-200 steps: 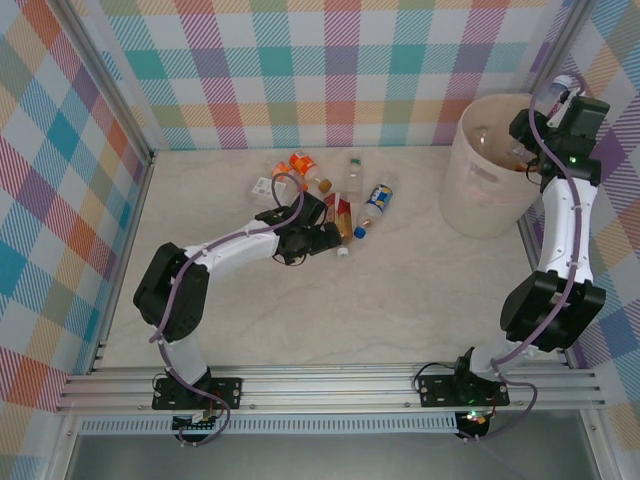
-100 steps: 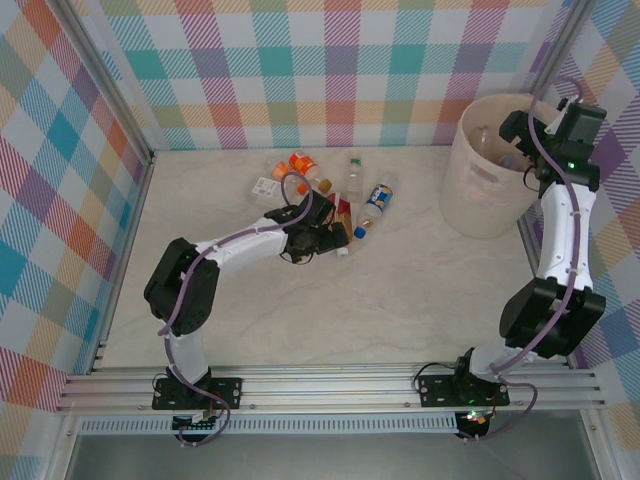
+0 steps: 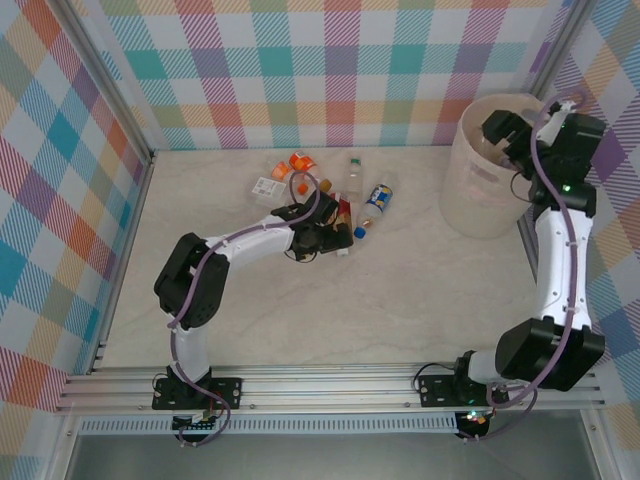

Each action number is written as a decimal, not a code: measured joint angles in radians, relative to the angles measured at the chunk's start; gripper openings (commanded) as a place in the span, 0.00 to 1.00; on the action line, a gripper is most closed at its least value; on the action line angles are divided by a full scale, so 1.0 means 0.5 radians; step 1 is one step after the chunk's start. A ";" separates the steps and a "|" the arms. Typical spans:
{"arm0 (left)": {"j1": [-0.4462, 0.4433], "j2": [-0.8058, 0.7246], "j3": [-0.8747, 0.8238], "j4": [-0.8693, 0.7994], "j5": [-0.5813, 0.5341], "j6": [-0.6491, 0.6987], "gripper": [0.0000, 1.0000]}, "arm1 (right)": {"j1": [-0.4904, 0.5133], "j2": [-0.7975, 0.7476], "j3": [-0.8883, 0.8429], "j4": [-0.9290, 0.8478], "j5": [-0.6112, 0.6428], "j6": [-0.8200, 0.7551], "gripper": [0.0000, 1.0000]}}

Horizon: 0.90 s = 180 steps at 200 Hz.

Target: Put the plastic bottles in the bin

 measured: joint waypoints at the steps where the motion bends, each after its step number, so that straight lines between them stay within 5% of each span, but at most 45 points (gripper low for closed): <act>1: 0.000 0.002 0.003 0.000 -0.002 0.002 1.00 | 0.005 -0.003 -0.005 0.001 -0.003 0.003 1.00; 60: 0.001 0.236 0.356 -0.003 -0.037 0.119 0.97 | 0.379 -0.234 -0.381 0.075 -0.127 0.198 1.00; 180: 0.007 0.476 0.450 -0.010 -0.069 0.233 0.70 | 0.561 -0.245 -0.488 0.024 -0.128 0.222 1.00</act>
